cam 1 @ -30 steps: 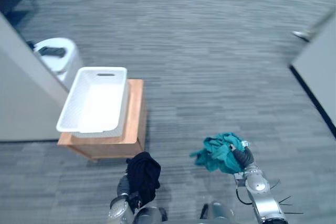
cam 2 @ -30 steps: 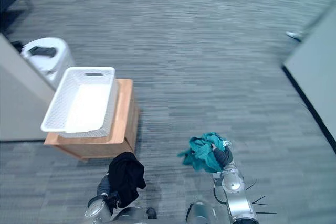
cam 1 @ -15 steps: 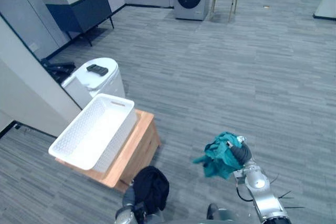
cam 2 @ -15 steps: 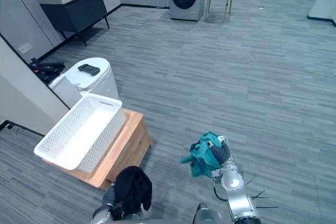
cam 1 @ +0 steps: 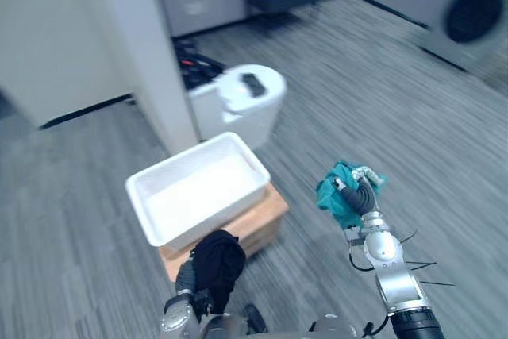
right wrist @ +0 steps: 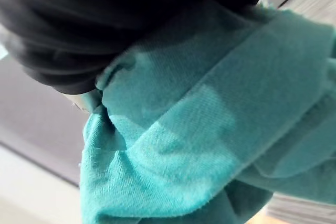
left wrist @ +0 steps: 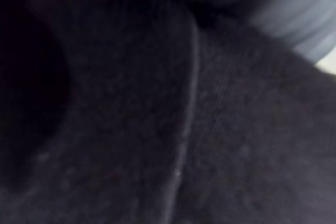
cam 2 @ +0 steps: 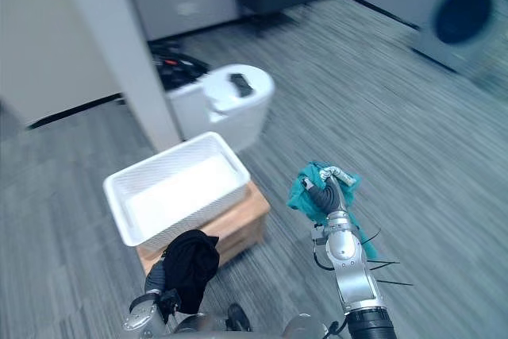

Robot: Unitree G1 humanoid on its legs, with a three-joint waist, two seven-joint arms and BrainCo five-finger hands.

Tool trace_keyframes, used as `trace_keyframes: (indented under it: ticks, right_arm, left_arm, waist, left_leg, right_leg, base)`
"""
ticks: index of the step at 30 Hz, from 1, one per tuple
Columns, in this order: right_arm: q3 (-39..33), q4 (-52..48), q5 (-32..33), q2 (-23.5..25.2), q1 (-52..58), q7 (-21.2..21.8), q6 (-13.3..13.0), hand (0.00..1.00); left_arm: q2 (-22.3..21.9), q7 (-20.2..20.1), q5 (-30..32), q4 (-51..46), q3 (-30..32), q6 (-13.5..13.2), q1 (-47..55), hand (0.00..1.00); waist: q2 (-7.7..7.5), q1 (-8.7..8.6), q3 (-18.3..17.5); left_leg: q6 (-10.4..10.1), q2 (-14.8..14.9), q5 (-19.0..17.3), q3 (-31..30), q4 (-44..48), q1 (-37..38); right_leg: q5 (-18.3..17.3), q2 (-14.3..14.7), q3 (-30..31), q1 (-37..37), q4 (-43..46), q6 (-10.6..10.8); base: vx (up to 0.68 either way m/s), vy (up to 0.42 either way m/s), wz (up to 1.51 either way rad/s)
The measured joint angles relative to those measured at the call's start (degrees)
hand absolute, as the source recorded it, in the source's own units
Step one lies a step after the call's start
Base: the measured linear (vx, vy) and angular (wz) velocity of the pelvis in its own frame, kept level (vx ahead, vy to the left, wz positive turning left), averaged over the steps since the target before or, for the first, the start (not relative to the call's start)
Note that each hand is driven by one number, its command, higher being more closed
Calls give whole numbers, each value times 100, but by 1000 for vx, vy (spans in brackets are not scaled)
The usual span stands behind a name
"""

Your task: Tidy the bed and pick cloth on bed and put in laundry

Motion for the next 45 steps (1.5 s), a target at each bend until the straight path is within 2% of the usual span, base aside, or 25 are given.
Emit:
trace_keyframes:
  ticks: [1,2,3,5,7,8,9,10,11,13,14,15,16,17,18,20,22,25,30,34,37,38,39,42,45]
  right_arm:
    - [-28,-191,28,-3,16,-3,-45,100]
    - [-11,-344,111,16,-4,-12,-116,100]
    - [27,-381,124,-13,-76,-22,-177,100]
    - [58,-548,184,-134,-156,-94,-184,100]
    - [67,-577,265,-242,-236,-127,-243,100]
    - [152,-577,381,-445,-393,-125,-243,100]
    - [232,-576,408,-573,-505,-123,-243,100]
    - [370,-576,455,-744,-729,-116,-244,100]
    - [507,-575,463,-882,-1002,-112,-252,100]
    - [618,-557,486,-1000,-1348,-78,-280,100]
    - [637,-512,511,-1144,-1596,-31,-334,100]
    - [600,-395,524,-1145,-1761,9,-380,100]
    - [631,-113,565,-1154,-1980,28,-359,100]
    - [726,191,565,-1183,-2260,55,-344,100]
    - [885,458,560,-1171,-2484,127,-314,100]
    - [968,720,557,-1218,-2842,190,-308,100]
    - [1038,1207,557,-1186,-3401,192,-259,100]
    - [1057,1720,518,-1195,-3810,192,-120,100]
    - [1047,2279,325,-1309,-4503,171,-83,100]
    - [977,3010,148,-1706,-5164,96,17,100]
    - [866,3807,19,-2026,-5506,80,45,100]
    - [825,4239,-84,-2165,-5629,82,75,100]
    - [777,4591,-133,-2270,-5683,82,85,0]
    - [620,5461,-292,-2507,-5742,85,157,0]
    - [530,5861,-405,-2502,-5733,94,196,0]
  left_arm:
    - [81,-25,79,76,-13,-15,-27,100]
    - [202,-53,120,72,-26,-16,-22,100]
    - [305,-87,124,193,-5,-9,3,100]
    - [208,-134,137,201,7,29,248,100]
    - [145,-133,142,200,16,34,289,100]
    - [72,-133,145,202,26,38,298,100]
    - [42,-135,142,202,26,38,307,100]
    - [14,-143,124,201,26,37,312,100]
    - [-16,-156,118,201,30,37,328,100]
    - [-69,-178,113,165,-1,31,342,100]
    - [-26,-223,109,170,-19,30,229,100]
    - [7,-257,88,212,-76,14,159,100]
    - [39,-266,58,212,-174,-8,141,100]
    - [-67,-286,46,215,-231,-9,130,100]
    - [-32,-284,25,257,-304,0,109,100]
    - [96,-374,-8,233,-486,-1,78,100]
    - [98,-409,-47,116,-622,-2,110,100]
    - [156,-551,-98,-103,-639,-4,263,100]
    - [345,-731,-114,-374,-656,-88,256,100]
    - [347,-885,-164,-645,-679,-123,260,100]
    - [420,-900,-227,-961,-806,-128,254,100]
    - [491,-1003,-330,-1198,-854,-138,264,100]
    - [546,-1021,-348,-1394,-873,-149,249,100]
    - [688,-1031,-472,-1974,-879,-286,101,100]
    - [818,-996,-590,-2494,-804,-374,-52,100]
  waist:
    - [-139,-17,-62]
    - [-407,65,-84]
    - [-507,88,-70]
    - [-286,207,-155]
    - [-221,212,-106]
    - [-181,215,-45]
    - [-156,211,-32]
    - [-110,210,-6]
    - [-40,213,14]
    - [6,179,42]
    - [-158,58,20]
    - [-255,26,42]
    - [-90,62,6]
    - [97,-2,-18]
    - [-23,47,-40]
    - [-96,42,-54]
    - [45,83,32]
    - [139,93,109]
    - [269,82,271]
    - [432,125,560]
    - [634,136,742]
    - [766,165,826]
    - [852,167,879]
    - [1053,177,1077]
    - [1118,163,1104]
  left_leg:
    - [-129,-168,79,-339,-131,37]
    - [-201,-377,109,-515,-176,90]
    - [-278,-447,76,-673,-108,113]
    - [-592,-183,0,-798,44,-38]
    - [-864,3,-158,-697,399,-219]
    - [-1290,298,-372,-37,709,-258]
    - [-1396,473,-456,413,865,-244]
    - [-1369,686,-515,968,1132,-245]
    - [-1191,740,-454,1187,1318,-242]
    - [-1131,571,-412,1014,1286,-285]
    - [-1414,203,-435,740,789,-230]
    - [-1037,267,-732,973,1058,-158]
    - [-903,961,-884,1276,1694,-169]
    - [-1184,1264,-987,1271,1512,-128]
    - [-1068,956,-824,1223,1149,-123]
    - [-904,559,-565,1172,595,-163]
    - [-721,491,-389,1165,519,-362]
    - [-655,379,-206,1063,303,-459]
    - [-697,297,161,906,-16,-937]
    - [-768,263,518,824,-495,-1133]
    - [-780,202,881,757,-1006,-1204]
    - [-789,193,1066,751,-1269,-1201]
    - [-786,154,1230,747,-1463,-1174]
    - [-758,107,1463,658,-1720,-1121]
    - [-785,90,1519,639,-1720,-1114]
  right_leg:
    - [442,-19,554,-13,-909,210]
    - [1465,-258,666,-75,-1540,219]
    - [1522,-368,602,-49,-1599,495]
    - [1807,-251,146,470,-2438,340]
    - [1913,-192,-136,690,-2703,288]
    - [1914,-179,-287,830,-2698,285]
    - [1913,-179,-313,890,-2682,283]
    - [1912,-179,-312,959,-2654,281]
    - [1862,-166,-329,983,-2578,276]
    - [1651,-206,-492,929,-2354,166]
    - [1596,-542,-670,880,-2328,161]
    - [1694,-755,-867,860,-2330,369]
    - [1792,-659,-986,856,-2284,388]
    - [1822,-474,-1093,861,-2338,367]
    - [1918,-639,-1105,833,-2474,425]
    - [2151,-793,-1201,843,-2861,309]
    - [2568,-798,-1380,720,-3057,325]
    - [2723,-806,-1419,646,-3128,167]
    - [2801,-804,-1598,152,-3095,119]
    - [2885,-736,-1675,-160,-3094,146]
    - [2955,-708,-1691,-399,-3092,73]
    - [3047,-667,-1686,-510,-3092,80]
    - [3058,-648,-1692,-553,-3098,71]
    - [3057,-630,-1694,-553,-3116,71]
    - [3057,-619,-1692,-544,-3143,71]
  base:
    - [268,-258,187]
    - [250,-293,155]
    - [240,-268,104]
    - [223,-166,75]
    - [84,-78,66]
    - [20,-79,56]
    - [-15,-46,37]
    - [-40,20,2]
    - [-61,22,-7]
    - [-77,15,19]
    - [-79,121,71]
    - [-101,145,77]
    - [-67,134,64]
    - [-114,141,35]
    - [-89,176,36]
    - [-48,132,40]
    - [-68,103,17]
    - [-64,71,18]
    - [-62,-7,19]
    - [-73,-53,12]
    - [-52,-39,10]
    - [-34,14,4]
    - [-26,18,7]
    - [3,-12,13]
    - [25,-45,-1]
